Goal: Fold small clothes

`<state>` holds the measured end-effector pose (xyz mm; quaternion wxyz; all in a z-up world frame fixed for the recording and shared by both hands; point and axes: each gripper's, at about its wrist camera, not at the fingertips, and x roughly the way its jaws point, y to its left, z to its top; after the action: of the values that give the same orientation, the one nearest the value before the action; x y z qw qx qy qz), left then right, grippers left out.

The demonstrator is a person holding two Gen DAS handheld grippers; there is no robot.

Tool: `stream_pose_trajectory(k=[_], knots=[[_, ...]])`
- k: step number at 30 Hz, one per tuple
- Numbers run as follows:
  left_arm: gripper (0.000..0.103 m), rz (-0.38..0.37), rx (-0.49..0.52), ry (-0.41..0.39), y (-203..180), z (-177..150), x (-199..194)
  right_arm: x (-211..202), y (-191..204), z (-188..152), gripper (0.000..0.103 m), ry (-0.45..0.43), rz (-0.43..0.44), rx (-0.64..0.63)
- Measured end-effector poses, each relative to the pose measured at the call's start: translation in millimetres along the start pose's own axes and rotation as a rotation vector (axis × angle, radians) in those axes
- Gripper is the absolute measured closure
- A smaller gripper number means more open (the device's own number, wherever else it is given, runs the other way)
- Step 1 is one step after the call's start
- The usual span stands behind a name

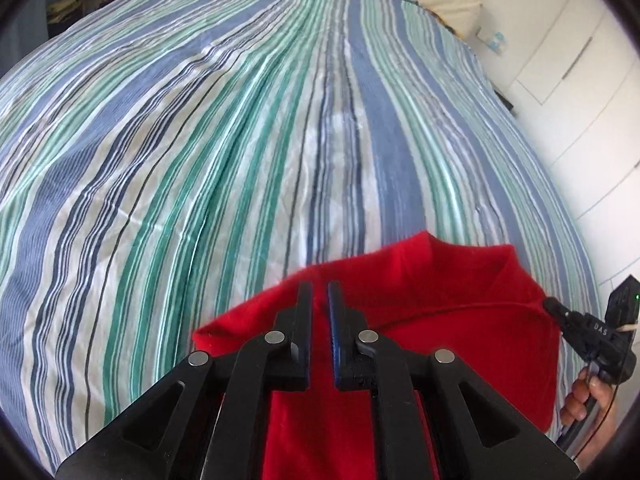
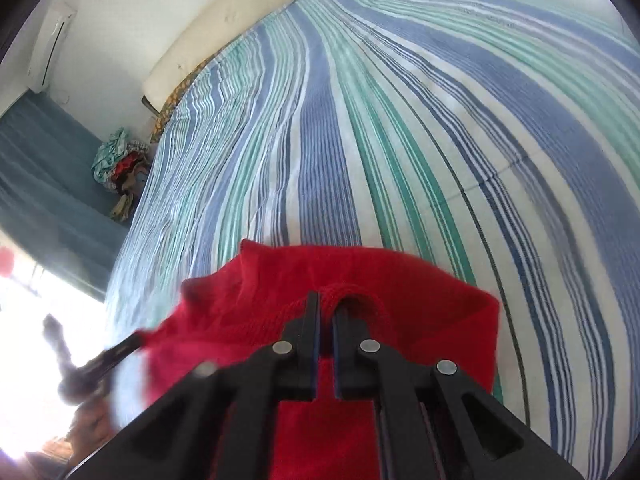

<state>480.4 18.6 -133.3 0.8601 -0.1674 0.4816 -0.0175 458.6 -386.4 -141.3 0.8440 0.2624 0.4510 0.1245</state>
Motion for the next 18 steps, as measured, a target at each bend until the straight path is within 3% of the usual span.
stream_pose_trajectory(k=[1,2,3,4,5,6,7,11,13,15,17,18], knots=[[0.072,0.020,-0.034,0.012,6.0,5.2,4.7,8.7,-4.5,2.9,0.097,0.010,0.012,0.018],[0.061,0.024,-0.074,0.010,13.7,8.9,3.9,14.9,-7.5,4.7,0.093,0.012,0.015,0.032],[0.046,0.020,-0.112,-0.016,21.1,11.9,-1.1,17.0,-10.2,6.4,0.085,0.008,0.025,0.046],[0.039,0.016,-0.137,-0.053,26.0,13.1,-9.3,15.3,-11.9,7.5,0.074,-0.011,0.043,0.059],[0.036,0.011,-0.146,-0.081,29.1,12.7,-17.5,10.1,-11.5,8.3,0.067,-0.038,0.055,0.059],[0.033,0.008,-0.140,-0.097,29.5,11.7,-24.5,2.4,-9.6,8.8,0.054,-0.071,0.049,0.048],[0.033,0.015,-0.124,-0.106,28.3,9.2,-30.9,-7.0,-7.5,8.6,0.050,-0.103,0.039,0.031],[0.028,0.000,-0.001,-0.123,6.8,-27.6,-62.8,-42.2,10.2,-1.2,0.048,-0.135,0.016,-0.085],[0.012,-0.005,0.081,-0.134,-7.2,-61.3,-75.3,-57.0,26.5,-21.1,0.048,-0.106,0.059,-0.178],[0.005,0.019,0.172,-0.131,-19.0,-97.2,-74.1,-66.7,36.6,-51.4,0.048,-0.036,0.148,-0.240],[0.005,0.098,0.242,-0.050,-24.2,-122.3,-55.5,-63.6,34.7,-84.9,0.047,0.062,0.178,-0.259],[0.011,0.146,0.251,0.000,-23.3,-130.6,-47.2,-56.6,29.3,-101.2,0.047,0.118,0.138,-0.268]])
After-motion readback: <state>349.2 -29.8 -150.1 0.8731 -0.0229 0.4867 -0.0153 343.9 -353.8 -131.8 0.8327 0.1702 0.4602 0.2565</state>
